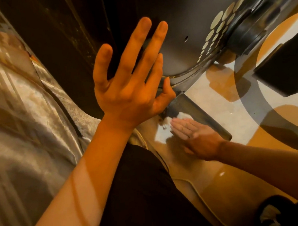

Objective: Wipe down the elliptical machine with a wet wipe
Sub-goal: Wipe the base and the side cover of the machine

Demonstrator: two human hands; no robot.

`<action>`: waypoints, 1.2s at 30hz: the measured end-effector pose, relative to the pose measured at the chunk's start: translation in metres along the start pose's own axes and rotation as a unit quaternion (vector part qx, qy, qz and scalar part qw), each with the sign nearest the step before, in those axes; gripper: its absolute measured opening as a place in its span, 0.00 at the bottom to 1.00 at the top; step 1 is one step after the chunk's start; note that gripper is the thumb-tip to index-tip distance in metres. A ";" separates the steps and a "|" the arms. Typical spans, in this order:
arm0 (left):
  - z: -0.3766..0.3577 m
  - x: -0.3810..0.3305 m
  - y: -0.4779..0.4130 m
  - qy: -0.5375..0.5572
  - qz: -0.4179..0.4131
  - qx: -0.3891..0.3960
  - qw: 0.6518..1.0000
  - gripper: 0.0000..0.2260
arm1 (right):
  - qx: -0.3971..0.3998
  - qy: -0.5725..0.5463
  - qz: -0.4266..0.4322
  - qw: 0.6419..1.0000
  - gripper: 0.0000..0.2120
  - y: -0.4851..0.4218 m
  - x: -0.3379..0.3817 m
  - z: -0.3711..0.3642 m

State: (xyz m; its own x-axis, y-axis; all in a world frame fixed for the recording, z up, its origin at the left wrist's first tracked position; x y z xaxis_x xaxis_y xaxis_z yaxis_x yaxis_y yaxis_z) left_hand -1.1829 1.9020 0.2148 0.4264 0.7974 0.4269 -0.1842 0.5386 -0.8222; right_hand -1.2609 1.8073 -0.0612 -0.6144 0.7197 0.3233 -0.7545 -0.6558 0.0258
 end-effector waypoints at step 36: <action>0.001 0.001 -0.001 0.004 0.015 -0.015 1.000 0.11 | -0.046 -0.010 -0.187 0.981 0.39 -0.019 0.001 -0.010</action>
State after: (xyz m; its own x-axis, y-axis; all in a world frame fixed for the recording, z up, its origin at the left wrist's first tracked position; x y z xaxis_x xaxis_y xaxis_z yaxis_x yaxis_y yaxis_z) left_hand -1.1831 1.9028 0.2167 0.4288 0.8108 0.3984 -0.1707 0.5058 -0.8456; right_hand -1.2494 1.8224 -0.0710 -0.2868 0.9004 0.3270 -0.9446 -0.3227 0.0601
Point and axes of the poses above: each hand's wrist, its own y-axis away from the middle knuckle, its own z-axis out of the back of the hand, x = y × z, the point moved 7 cm from there along -y, towards the middle knuckle, and after that the axes turned 14 degrees about -x, right-handed, at the moved point
